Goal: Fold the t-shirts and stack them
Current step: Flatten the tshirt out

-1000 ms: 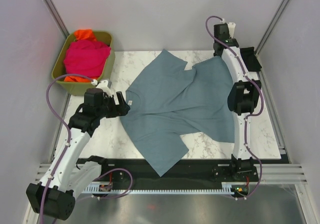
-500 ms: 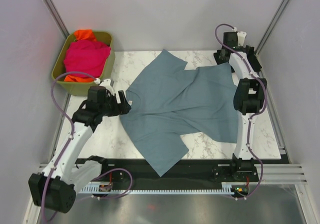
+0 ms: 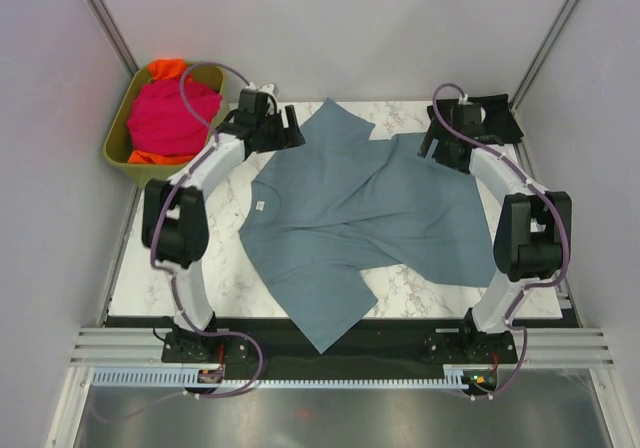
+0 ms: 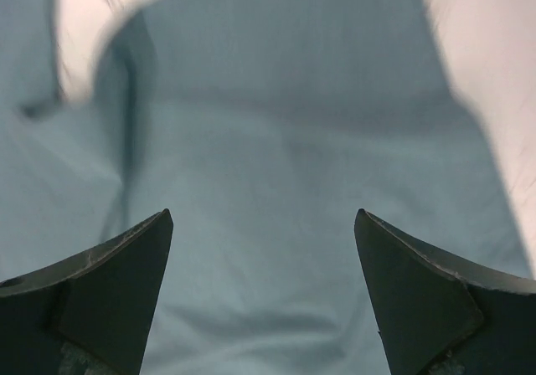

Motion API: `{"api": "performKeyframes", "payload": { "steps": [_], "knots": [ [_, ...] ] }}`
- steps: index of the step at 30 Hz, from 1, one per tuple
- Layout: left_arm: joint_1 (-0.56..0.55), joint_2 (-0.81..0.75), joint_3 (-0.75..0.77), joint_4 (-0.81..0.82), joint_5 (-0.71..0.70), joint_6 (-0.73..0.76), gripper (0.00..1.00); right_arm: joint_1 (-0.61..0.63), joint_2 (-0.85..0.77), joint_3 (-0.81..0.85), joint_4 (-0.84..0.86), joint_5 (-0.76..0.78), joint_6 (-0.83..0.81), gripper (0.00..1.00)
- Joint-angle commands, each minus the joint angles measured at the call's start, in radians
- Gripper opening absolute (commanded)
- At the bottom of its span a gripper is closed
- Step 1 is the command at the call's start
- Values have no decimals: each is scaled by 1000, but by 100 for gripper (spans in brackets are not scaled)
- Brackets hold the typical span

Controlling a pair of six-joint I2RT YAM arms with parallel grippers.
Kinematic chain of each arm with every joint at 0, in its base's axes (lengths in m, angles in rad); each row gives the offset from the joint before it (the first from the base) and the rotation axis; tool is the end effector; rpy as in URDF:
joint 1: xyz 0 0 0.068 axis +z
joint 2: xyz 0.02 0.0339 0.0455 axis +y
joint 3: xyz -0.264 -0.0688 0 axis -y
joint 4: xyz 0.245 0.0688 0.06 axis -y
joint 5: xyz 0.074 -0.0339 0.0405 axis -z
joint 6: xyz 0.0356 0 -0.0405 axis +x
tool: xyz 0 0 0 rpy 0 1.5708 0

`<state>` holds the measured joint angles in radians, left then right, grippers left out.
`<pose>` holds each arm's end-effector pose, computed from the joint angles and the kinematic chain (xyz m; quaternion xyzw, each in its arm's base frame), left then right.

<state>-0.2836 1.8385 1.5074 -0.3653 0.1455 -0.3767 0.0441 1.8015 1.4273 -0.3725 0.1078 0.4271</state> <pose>0.4064 -0.1238 0.2751 -0.0113 0.9040 -0.1992 0.3781 0.4104 0.0143 0.2625 0.1953 0.8941 0.0453 0.4004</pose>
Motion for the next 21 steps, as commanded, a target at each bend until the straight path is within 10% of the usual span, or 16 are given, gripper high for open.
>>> {"api": "performKeyframes", "payload": {
  "steps": [1,21],
  "knots": [
    [-11,201,187,20,51,-24,84,8,-112,-142,24,-134,-1,98],
    [69,745,754,-73,69,-50,83,51,-459,-343,-11,-204,-14,98]
  ]
}}
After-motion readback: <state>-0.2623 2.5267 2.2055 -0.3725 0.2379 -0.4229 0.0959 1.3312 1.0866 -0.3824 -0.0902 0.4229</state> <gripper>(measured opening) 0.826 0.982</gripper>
